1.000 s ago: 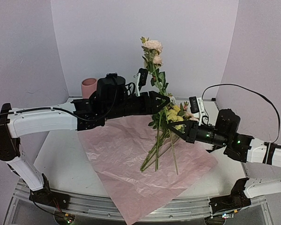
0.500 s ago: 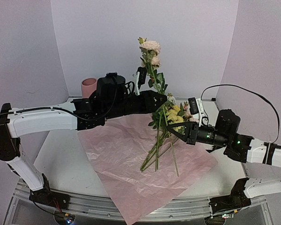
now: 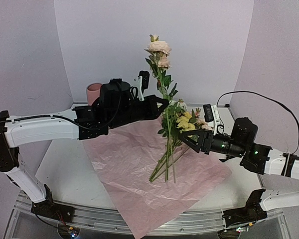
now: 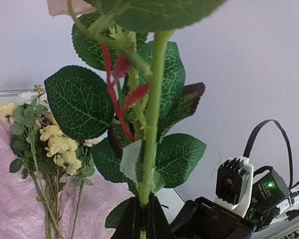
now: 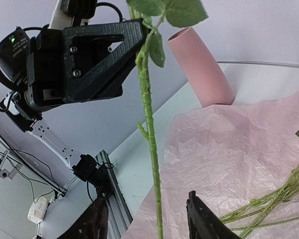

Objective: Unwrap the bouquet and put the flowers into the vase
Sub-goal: Insert the fake flower into the vase.

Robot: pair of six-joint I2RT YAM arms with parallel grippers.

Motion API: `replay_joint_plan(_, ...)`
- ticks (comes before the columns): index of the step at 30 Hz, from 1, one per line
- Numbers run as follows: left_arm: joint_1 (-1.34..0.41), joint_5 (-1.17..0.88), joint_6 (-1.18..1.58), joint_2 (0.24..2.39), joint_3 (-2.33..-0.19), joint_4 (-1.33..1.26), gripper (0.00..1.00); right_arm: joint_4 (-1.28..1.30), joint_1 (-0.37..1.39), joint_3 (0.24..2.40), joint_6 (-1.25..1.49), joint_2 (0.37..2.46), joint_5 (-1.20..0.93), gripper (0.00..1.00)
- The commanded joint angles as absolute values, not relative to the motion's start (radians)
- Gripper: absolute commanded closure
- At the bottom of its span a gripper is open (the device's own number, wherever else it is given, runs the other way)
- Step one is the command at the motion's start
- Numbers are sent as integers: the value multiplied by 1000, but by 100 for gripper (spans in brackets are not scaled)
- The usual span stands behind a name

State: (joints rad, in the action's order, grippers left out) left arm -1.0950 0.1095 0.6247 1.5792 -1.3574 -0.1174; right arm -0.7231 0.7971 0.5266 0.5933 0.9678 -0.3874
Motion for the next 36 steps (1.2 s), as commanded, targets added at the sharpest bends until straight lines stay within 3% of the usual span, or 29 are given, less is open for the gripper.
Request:
replay_joint_plan(1, -1095, 208, 561, 1475, -1330, -117, 100, -710, 798, 524, 573, 938, -326, 16)
replay_joint_plan(9, -1095, 621, 348, 1438, -1430, 230, 100, -618, 797, 531, 559, 907, -230, 11)
replay_joint_plan(15, -1073, 887, 121, 1427, -1559, 240, 100, -590, 797, 532, 550, 887, -203, 11)
replay_joint_plan(20, -1014, 915, -49, 1449, -1732, 183, 100, -569, 797, 537, 552, 872, -185, 11)
replay_joint_plan(29, -938, 900, -401, 1479, -1894, -155, 100, -509, 797, 559, 534, 839, -168, 10)
replay_joint_plan(36, -864, 831, -521, 1556, -2046, -179, 100, -480, 797, 569, 527, 820, -156, 10)
